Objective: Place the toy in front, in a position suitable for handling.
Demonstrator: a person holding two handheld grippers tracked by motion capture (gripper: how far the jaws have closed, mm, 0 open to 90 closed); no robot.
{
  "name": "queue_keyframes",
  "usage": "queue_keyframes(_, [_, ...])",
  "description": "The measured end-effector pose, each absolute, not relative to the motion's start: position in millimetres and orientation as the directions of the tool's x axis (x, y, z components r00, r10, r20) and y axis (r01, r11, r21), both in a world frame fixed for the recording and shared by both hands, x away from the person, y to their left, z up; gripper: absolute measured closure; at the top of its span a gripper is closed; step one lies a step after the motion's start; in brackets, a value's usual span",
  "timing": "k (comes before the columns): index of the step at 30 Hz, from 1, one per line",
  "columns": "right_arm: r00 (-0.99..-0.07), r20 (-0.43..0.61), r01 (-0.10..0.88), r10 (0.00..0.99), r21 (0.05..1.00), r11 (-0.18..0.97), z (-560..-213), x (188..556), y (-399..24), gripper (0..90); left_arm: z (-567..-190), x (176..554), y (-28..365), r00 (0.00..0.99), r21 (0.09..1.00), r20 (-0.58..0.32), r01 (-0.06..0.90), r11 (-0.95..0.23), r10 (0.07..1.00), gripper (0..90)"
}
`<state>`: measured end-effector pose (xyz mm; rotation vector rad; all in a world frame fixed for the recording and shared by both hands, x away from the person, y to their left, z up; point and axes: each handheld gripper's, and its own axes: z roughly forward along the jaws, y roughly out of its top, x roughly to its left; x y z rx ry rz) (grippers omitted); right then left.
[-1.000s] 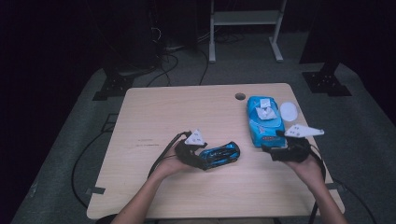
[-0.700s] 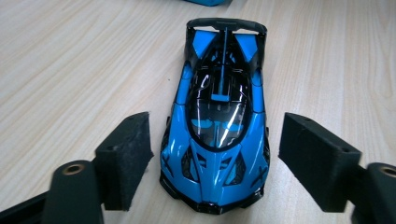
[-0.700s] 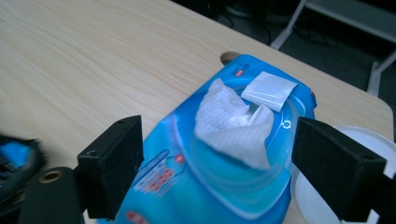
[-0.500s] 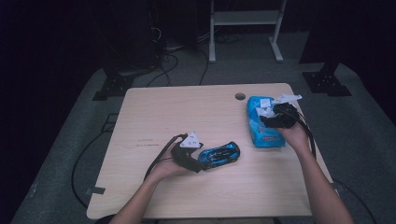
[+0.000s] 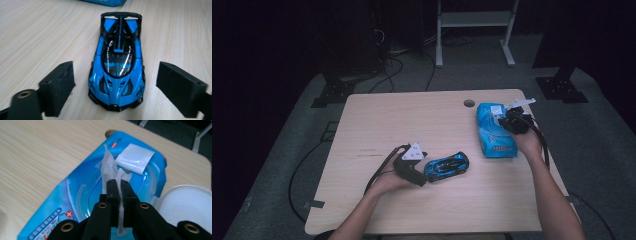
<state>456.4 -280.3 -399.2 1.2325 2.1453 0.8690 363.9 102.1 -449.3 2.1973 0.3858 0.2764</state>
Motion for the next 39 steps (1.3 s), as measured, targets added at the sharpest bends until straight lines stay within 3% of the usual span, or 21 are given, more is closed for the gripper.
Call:
queue_keyframes(8, [-0.509,-0.066,0.437,0.858,0.839,0.324,-345.6,433.0,-291.7,87.4,-451.3,365.0,103.5,0.927,0.794,0.066,0.175,-0.583,0.369,11.9])
queue_keyframes(13, [-0.599,-0.074,0.324,0.797,0.888,0.326,-309.3,399.2,-281.3,87.3,-452.1,365.9,105.6,0.926,0.794,0.068,0.175,-0.582,0.372,11.7])
queue_keyframes(18, [-0.72,-0.096,0.225,0.687,0.904,0.363,-296.8,361.7,-253.0,87.1,-453.5,366.6,105.1,0.926,0.789,0.061,0.184,-0.586,0.373,10.7])
queue_keyframes(22, [-0.8,-0.083,0.205,0.594,0.892,0.402,-306.3,343.3,-226.0,87.1,-456.3,366.3,103.2,0.928,0.786,0.05,0.192,-0.588,0.37,10.5])
queue_keyframes(28, [-0.874,0.018,0.267,0.486,0.854,0.447,-339.0,343.7,-197.8,87.0,-460.8,366.8,100.2,0.935,0.764,0.052,0.189,-0.617,0.351,10.5])
queue_keyframes(35, [-0.878,0.07,0.352,0.474,0.765,0.539,-383.1,364.6,-181.1,84.8,-464.8,369.8,98.3,0.935,0.765,0.04,0.198,-0.612,0.352,10.7])
queue_keyframes(39, [-0.875,0.025,0.343,0.483,0.737,0.583,-402.3,369.9,-168.1,80.7,-468.1,372.2,97.1,0.935,0.757,0.025,0.213,-0.618,0.354,10.8])
